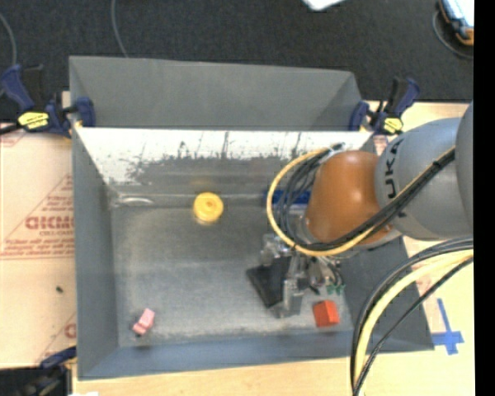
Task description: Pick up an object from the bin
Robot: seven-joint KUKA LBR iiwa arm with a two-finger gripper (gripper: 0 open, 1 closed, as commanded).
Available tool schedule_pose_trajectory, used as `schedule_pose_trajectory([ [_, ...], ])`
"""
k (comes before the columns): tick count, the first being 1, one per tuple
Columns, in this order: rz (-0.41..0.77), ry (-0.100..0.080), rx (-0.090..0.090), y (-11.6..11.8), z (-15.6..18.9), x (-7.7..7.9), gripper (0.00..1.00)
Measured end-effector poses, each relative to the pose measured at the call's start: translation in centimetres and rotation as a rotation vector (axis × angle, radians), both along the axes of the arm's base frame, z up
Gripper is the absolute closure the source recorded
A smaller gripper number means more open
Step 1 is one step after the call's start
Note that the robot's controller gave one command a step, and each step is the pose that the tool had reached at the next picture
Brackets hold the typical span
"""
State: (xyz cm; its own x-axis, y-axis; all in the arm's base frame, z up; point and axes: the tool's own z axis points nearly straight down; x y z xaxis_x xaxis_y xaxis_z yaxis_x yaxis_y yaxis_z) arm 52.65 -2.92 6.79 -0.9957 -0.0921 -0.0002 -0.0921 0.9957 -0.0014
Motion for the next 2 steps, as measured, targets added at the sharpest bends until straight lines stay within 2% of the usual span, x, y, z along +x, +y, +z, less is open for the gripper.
schedule_pose_trajectory([
  [1, -0.032, -0.004, 0.003, -0.88, 0.31, 0.01, 0.00],
  [2, -0.004, -0.003, 0.000, -0.14, 0.12, 0.13, 1.00],
])
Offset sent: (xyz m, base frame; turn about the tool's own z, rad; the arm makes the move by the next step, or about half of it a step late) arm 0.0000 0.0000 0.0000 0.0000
